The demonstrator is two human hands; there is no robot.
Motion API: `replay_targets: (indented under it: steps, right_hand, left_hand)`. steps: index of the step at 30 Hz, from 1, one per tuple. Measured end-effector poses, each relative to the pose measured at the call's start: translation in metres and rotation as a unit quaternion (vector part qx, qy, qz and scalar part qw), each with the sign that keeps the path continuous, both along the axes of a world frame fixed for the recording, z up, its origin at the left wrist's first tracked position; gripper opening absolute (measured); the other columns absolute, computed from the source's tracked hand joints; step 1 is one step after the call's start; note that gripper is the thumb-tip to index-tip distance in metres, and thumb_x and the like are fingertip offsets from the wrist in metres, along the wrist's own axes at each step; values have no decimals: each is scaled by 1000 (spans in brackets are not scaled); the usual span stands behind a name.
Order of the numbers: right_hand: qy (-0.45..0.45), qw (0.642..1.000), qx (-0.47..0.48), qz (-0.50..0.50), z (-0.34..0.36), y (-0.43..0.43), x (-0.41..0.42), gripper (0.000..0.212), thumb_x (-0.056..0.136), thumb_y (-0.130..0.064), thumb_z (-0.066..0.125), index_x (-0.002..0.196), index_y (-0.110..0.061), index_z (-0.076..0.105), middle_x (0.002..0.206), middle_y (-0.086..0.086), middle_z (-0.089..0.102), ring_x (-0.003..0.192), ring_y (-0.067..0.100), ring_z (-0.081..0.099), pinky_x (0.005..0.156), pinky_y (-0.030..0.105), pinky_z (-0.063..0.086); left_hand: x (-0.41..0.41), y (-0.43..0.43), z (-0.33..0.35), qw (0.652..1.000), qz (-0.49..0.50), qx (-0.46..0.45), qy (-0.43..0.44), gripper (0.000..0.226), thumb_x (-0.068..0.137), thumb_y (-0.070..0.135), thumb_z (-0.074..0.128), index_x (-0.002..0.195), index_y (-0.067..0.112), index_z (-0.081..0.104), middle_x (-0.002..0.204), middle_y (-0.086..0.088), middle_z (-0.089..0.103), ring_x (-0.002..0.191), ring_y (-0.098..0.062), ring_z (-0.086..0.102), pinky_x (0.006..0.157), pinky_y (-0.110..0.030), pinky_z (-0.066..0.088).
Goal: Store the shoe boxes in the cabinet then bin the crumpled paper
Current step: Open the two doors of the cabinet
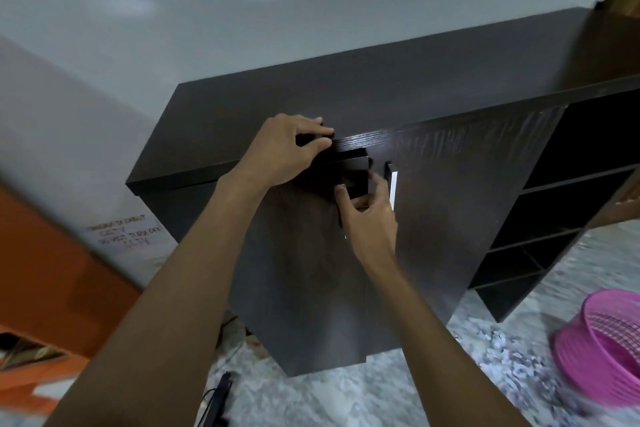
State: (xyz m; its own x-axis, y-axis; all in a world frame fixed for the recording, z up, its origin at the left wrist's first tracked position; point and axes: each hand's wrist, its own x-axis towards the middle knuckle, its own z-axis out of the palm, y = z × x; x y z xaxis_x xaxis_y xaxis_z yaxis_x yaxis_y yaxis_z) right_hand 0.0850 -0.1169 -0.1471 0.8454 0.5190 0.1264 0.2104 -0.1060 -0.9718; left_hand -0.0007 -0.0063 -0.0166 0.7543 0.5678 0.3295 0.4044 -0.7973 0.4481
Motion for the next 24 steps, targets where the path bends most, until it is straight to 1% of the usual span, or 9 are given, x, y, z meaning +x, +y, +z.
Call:
replay_targets:
  steps: [4, 7, 11, 13, 15, 17, 18, 21, 24]
  right_hand:
    - [0, 1000, -24, 11, 5, -8, 1, 55, 88, -49, 65, 136, -32, 46, 72, -8, 65, 81, 9, 64, 85, 32, 49]
    - [0, 999, -34, 32, 4, -15, 4, 55, 83, -55, 66, 131, -33, 50, 72, -9, 66, 83, 9, 66, 89, 37, 52]
    - [31, 998, -28, 48, 2, -23, 1, 71, 66, -81, 63, 126, -47, 46, 106, -12, 69, 102, 18, 68, 89, 45, 57]
    - [27, 998, -33, 45, 4, -30, -4, 75, 63, -87, 62, 124, -46, 48, 114, -10, 69, 99, 18, 71, 87, 44, 58]
    - [34, 998, -25, 47, 8, -39, -10, 76, 69, -80, 65, 129, -35, 52, 111, -4, 71, 82, 13, 74, 78, 42, 62]
    - [38, 998, -24, 52, 12, -46, -14, 74, 77, -70, 67, 135, -26, 51, 112, 1, 70, 71, 10, 74, 72, 39, 63]
    - [38, 998, -27, 50, 13, -48, -16, 73, 79, -66, 67, 136, -23, 50, 114, 2, 69, 70, 9, 74, 70, 38, 63]
    - [39, 998, -27, 40, 16, -51, -22, 73, 82, -62, 68, 138, -20, 50, 120, 5, 67, 69, 9, 74, 66, 33, 63]
    - [45, 998, -30, 37, 20, -58, -28, 67, 84, -58, 68, 135, -19, 50, 116, 6, 69, 71, 10, 74, 62, 30, 62]
  left_hand:
    - [-1, 1, 1, 1000, -4, 1, -1, 29, 91, 28, 66, 119, 21, 70, 136, 1, 60, 127, -10, 51, 99, -10, 25]
    - [-1, 1, 0, 1000, -15, 5, -4, 28, 92, 27, 65, 119, 20, 70, 135, -2, 61, 127, -13, 53, 104, -16, 29]
    - [-3, -1, -3, 1000, -20, 0, -14, 29, 93, 28, 63, 120, 21, 69, 135, -3, 60, 128, -15, 52, 112, -29, 34]
    - [-4, -5, -5, 1000, -9, -4, -15, 30, 94, 27, 61, 123, 20, 67, 138, -4, 58, 130, -16, 51, 112, -31, 34]
    - [-12, -14, -7, 1000, 11, 4, -8, 34, 95, 28, 58, 128, 21, 63, 143, -3, 54, 134, -16, 46, 113, -32, 32]
    - [-27, -28, -13, 999, 17, 27, 4, 39, 95, 34, 58, 132, 20, 60, 146, -3, 50, 137, -17, 42, 116, -40, 29]
    - [-37, -37, -17, 999, 11, 41, 3, 41, 94, 38, 57, 131, 19, 60, 146, -3, 50, 137, -17, 43, 116, -42, 30]
    - [-65, -58, -32, 999, -11, 45, 14, 47, 94, 47, 53, 132, 20, 59, 138, 1, 57, 129, -19, 50, 107, -38, 40]
    - [-75, -63, -40, 998, -20, 33, 41, 51, 97, 48, 48, 140, 21, 51, 141, 1, 52, 131, -24, 45, 108, -44, 38]
